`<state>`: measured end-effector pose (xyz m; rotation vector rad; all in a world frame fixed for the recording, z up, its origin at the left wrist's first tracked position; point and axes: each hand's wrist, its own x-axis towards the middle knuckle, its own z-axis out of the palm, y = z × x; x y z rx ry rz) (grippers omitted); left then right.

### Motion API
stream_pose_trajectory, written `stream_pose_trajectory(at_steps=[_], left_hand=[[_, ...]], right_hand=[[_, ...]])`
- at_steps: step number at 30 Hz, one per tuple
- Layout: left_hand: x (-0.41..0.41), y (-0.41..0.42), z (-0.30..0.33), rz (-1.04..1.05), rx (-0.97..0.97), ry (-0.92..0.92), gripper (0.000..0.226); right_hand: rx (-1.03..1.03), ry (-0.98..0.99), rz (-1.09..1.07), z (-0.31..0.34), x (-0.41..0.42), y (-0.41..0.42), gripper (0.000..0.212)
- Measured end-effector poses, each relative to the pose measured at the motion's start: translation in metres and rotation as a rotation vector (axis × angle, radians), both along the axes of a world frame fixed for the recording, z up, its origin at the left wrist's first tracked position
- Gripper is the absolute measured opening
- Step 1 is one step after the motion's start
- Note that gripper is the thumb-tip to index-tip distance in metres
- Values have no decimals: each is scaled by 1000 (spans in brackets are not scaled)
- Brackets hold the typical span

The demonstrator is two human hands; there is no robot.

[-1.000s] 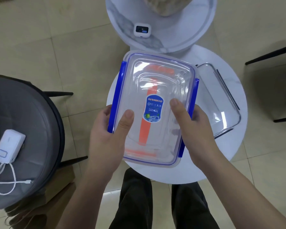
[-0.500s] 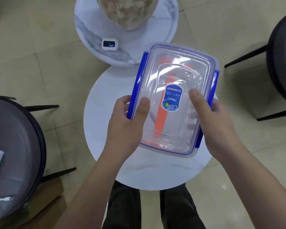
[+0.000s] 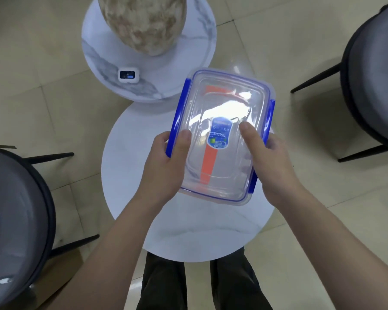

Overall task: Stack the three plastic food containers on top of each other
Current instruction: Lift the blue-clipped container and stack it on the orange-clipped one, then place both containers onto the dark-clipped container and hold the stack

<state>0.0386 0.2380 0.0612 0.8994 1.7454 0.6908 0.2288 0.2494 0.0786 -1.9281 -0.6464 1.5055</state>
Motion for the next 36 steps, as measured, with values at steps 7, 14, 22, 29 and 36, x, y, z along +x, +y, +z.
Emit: stream_pose_trajectory(at_steps=[7,14,22,29,36], left_hand=[[1,4,12,-19,-57,-103,61],[2,2,13,49,-79,-135,52],[4,1,18,102,-89,-175,48],[2,2,20,126,-123,-259,53],[5,2,24,219,-142,-325,52]], right_hand=[[-40,25,34,6,0,1,56],[-66,111,19,4,0,-1,73],[-10,106,5,11,-5,-4,91],[50,93,19,14,-2,-14,55],[-11,182,-60,-5,9,-54,57]])
